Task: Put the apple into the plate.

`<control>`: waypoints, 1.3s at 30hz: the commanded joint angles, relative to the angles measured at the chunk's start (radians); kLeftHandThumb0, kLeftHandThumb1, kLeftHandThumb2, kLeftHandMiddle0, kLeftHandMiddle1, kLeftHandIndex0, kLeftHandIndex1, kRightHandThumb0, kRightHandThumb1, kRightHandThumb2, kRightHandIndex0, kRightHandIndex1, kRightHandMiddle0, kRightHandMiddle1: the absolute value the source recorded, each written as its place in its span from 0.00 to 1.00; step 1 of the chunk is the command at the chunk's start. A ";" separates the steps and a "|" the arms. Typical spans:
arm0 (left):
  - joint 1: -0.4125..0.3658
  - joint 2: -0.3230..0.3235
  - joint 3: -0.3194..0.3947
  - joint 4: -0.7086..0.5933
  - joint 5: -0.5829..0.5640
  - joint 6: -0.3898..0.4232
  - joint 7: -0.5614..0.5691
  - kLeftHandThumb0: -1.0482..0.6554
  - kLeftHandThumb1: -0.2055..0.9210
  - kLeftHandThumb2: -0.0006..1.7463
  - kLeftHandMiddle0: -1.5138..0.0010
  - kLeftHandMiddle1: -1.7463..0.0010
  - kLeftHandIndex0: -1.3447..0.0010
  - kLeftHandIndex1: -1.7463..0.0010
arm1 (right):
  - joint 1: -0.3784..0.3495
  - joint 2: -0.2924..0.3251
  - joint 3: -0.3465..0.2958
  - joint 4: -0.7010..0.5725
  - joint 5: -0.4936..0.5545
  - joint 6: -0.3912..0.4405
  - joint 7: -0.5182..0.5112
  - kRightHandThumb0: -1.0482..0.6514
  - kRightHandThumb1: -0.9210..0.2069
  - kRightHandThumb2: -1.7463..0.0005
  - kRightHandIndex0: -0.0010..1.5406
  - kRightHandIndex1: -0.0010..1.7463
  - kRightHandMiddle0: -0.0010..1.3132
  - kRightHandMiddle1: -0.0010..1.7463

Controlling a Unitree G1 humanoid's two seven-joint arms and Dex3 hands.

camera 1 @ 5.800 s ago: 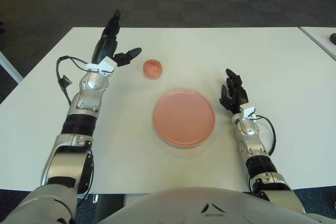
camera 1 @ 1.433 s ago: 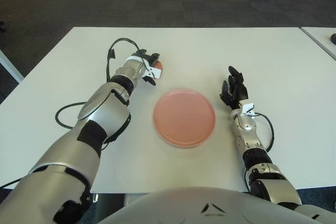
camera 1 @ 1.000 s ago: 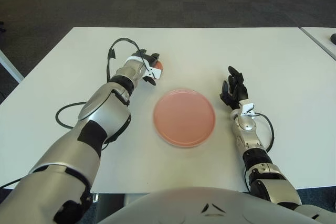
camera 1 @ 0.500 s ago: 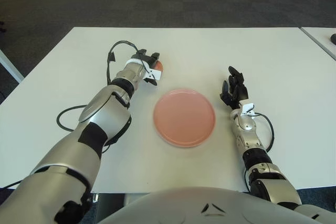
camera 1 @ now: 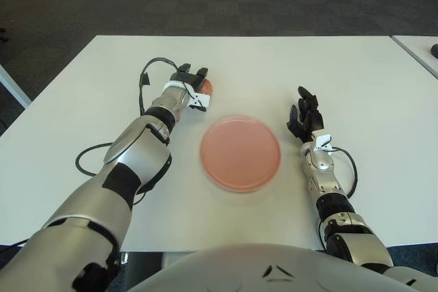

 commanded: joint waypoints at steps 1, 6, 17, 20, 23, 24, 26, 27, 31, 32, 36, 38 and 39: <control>0.051 -0.011 -0.004 0.020 0.005 -0.001 0.018 0.20 0.73 0.27 0.89 0.94 1.00 0.77 | 0.046 0.002 -0.008 0.054 0.009 0.033 -0.002 0.25 0.00 0.54 0.13 0.08 0.00 0.29; 0.059 -0.013 -0.016 0.022 0.019 -0.003 0.052 0.33 0.47 0.52 0.90 0.77 1.00 0.66 | 0.047 0.002 -0.008 0.058 0.008 0.029 -0.003 0.26 0.00 0.54 0.13 0.08 0.00 0.29; 0.082 -0.003 -0.035 0.021 0.029 -0.046 0.137 0.35 0.51 0.58 0.74 0.41 0.63 0.15 | 0.043 -0.002 -0.012 0.076 0.008 0.021 -0.004 0.25 0.00 0.56 0.15 0.09 0.00 0.32; 0.093 0.003 -0.014 0.020 0.009 -0.073 0.160 0.35 0.51 0.60 0.70 0.38 0.53 0.15 | 0.042 -0.005 -0.012 0.080 0.008 0.021 -0.002 0.24 0.00 0.56 0.15 0.10 0.00 0.34; 0.105 0.007 -0.013 0.021 0.009 -0.092 0.180 0.35 0.50 0.61 0.67 0.36 0.49 0.14 | 0.041 -0.007 -0.012 0.084 0.007 0.021 -0.003 0.23 0.00 0.56 0.15 0.10 0.00 0.36; 0.108 0.008 -0.018 0.023 0.016 -0.096 0.188 0.35 0.50 0.62 0.66 0.36 0.48 0.14 | 0.040 -0.007 -0.013 0.086 0.007 0.021 -0.003 0.22 0.00 0.56 0.15 0.11 0.00 0.37; 0.111 0.010 -0.029 0.025 0.030 -0.102 0.202 0.34 0.50 0.62 0.65 0.35 0.47 0.14 | 0.040 -0.008 -0.013 0.089 0.007 0.022 -0.003 0.22 0.00 0.55 0.16 0.11 0.00 0.38; 0.111 0.011 -0.034 0.025 0.036 -0.105 0.208 0.34 0.50 0.62 0.65 0.35 0.47 0.14 | 0.039 -0.008 -0.014 0.091 0.008 0.022 -0.002 0.21 0.00 0.55 0.16 0.11 0.00 0.38; 0.111 0.015 -0.066 0.027 0.065 -0.107 0.225 0.35 0.51 0.62 0.64 0.35 0.48 0.13 | 0.038 -0.008 -0.016 0.094 0.009 0.026 -0.003 0.20 0.00 0.55 0.16 0.13 0.00 0.41; 0.112 0.017 -0.073 0.028 0.071 -0.107 0.230 0.35 0.51 0.62 0.64 0.35 0.48 0.13 | 0.037 -0.008 -0.017 0.095 0.010 0.028 -0.003 0.20 0.00 0.55 0.16 0.13 0.00 0.41; 0.115 0.018 -0.083 0.029 0.079 -0.107 0.242 0.35 0.53 0.61 0.62 0.36 0.50 0.12 | 0.033 -0.009 -0.021 0.108 0.013 0.029 0.000 0.20 0.00 0.55 0.15 0.18 0.00 0.43; 0.115 0.017 -0.086 0.030 0.081 -0.106 0.246 0.35 0.53 0.61 0.62 0.36 0.51 0.11 | 0.031 -0.009 -0.022 0.112 0.013 0.029 0.000 0.20 0.00 0.55 0.14 0.20 0.00 0.43; 0.116 0.016 -0.089 0.030 0.081 -0.105 0.249 0.35 0.54 0.61 0.62 0.36 0.51 0.11 | 0.030 -0.008 -0.023 0.112 0.013 0.029 -0.001 0.20 0.00 0.55 0.13 0.22 0.00 0.43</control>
